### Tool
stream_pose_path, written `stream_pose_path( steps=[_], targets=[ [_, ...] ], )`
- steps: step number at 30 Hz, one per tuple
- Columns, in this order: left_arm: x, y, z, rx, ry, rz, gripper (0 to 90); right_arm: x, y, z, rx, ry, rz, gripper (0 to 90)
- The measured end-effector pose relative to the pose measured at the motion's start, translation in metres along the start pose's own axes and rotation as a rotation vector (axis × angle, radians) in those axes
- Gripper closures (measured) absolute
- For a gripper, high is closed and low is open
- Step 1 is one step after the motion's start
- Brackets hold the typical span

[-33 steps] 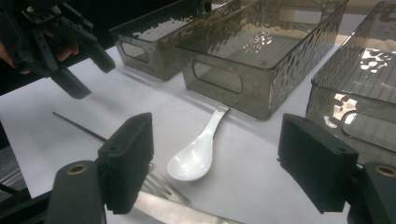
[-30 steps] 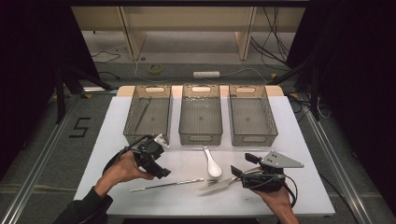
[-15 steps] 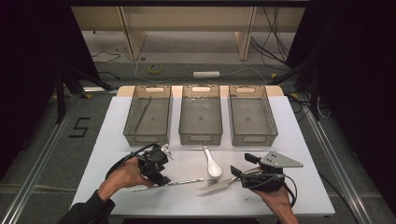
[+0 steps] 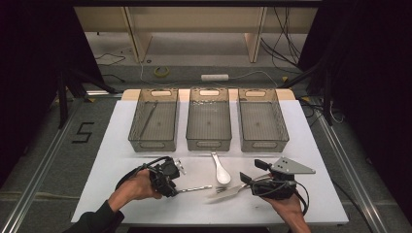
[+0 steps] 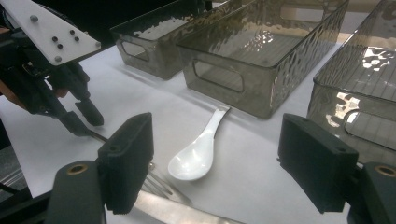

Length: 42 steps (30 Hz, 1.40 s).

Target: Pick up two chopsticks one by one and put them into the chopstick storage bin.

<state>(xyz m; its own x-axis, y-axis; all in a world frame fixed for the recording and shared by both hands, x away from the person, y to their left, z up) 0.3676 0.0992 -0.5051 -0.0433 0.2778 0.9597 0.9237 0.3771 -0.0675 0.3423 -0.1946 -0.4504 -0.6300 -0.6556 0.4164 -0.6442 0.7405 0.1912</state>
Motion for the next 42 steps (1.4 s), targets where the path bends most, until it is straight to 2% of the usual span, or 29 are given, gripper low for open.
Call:
stream_pose_path(
  steps=[7,8,12,28,31,42],
  targets=[
    [-0.0026,-0.0001,0.0017,-0.012,0.021,0.008,76.4,0.0000,0.0001,0.0000,0.001,0.001,0.000,27.7],
    [-0.0034,-0.0009,0.0015,-0.003,0.018,0.007,77.0,0.0001,0.0001,0.0000,0.002,0.001,0.000,27.7],
    [-0.0038,-0.0009,0.0015,-0.030,0.036,-0.003,78.6,0.0002,0.0003,0.0000,0.003,0.002,0.000,27.7],
    [-0.0045,-0.0049,0.0003,-0.082,0.059,-0.037,81.9,0.0001,0.0006,0.0003,0.005,0.006,0.004,27.7],
    [-0.0048,-0.0059,0.0002,-0.083,0.058,-0.032,85.1,0.0004,0.0004,0.0003,0.005,0.006,0.005,27.7],
    [-0.0032,-0.0036,0.0011,-0.074,0.040,-0.018,85.5,0.0008,0.0005,-0.0003,0.007,0.004,0.006,27.8]
  ],
)
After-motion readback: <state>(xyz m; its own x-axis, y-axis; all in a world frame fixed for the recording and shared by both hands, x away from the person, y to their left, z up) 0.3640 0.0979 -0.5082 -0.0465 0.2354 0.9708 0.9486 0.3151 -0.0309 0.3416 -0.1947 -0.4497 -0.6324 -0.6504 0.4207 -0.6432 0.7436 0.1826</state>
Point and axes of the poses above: each handheld gripper's, and its own axes: x roughly backward along the jaws, z roughly out of its underside, y roughly to its left, the point moved 5 cm from there along -x, roughly forward along the jaws, and after that the axes turned 3 degrees about -x, right-handed, at the moved point
